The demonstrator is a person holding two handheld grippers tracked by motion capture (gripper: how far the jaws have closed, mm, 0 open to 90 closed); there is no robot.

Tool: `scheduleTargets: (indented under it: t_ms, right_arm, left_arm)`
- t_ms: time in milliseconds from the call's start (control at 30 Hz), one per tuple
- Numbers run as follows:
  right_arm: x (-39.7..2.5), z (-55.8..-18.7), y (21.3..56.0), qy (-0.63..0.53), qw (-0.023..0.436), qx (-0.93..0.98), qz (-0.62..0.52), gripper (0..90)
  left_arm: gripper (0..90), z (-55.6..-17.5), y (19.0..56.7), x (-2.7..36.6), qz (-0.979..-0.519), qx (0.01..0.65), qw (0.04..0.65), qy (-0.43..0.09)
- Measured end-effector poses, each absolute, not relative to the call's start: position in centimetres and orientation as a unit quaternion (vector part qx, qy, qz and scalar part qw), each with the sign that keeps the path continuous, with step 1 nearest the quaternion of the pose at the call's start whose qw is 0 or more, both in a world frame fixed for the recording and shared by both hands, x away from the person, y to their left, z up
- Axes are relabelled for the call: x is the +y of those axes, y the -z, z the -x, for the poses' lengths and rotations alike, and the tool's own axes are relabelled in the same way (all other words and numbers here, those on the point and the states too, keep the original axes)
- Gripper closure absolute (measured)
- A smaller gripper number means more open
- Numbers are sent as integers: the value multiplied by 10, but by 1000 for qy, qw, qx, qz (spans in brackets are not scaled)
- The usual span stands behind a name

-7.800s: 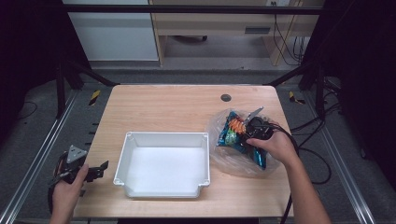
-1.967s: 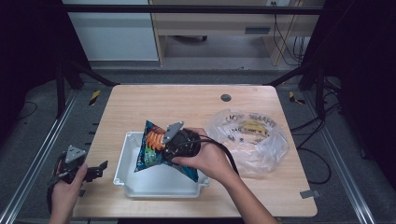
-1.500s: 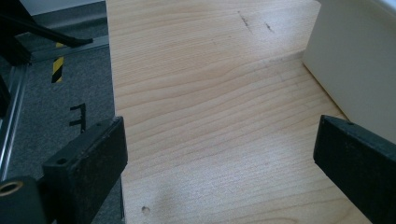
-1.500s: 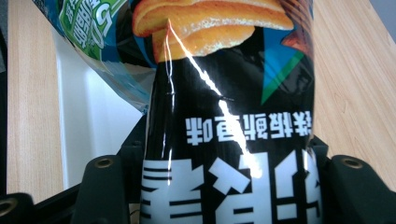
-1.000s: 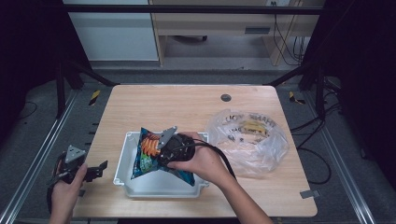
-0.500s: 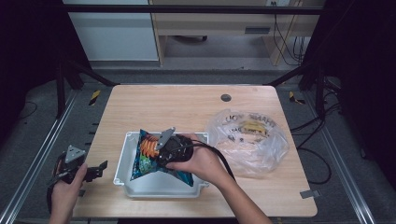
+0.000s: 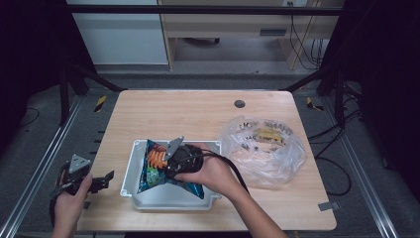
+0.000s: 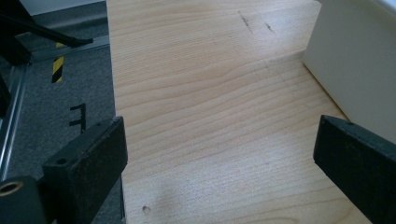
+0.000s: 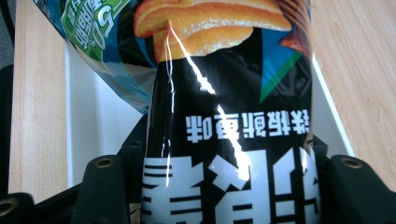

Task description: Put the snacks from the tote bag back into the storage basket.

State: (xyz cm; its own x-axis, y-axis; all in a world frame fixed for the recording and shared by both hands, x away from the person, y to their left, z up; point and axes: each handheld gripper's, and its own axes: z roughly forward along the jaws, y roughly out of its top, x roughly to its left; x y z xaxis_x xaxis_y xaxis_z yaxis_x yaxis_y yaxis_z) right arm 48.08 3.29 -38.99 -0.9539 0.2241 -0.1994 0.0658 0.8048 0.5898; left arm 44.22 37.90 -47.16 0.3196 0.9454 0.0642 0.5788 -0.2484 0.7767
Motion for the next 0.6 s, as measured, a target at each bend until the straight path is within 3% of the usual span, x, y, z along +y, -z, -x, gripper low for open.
scheduleTargets:
  t_ms: [600]
  right_arm:
    - [35,-483,404,-292,118,946,-74,404]
  left_arm:
    - [28,-442,472,379,-741,514,333,-275]
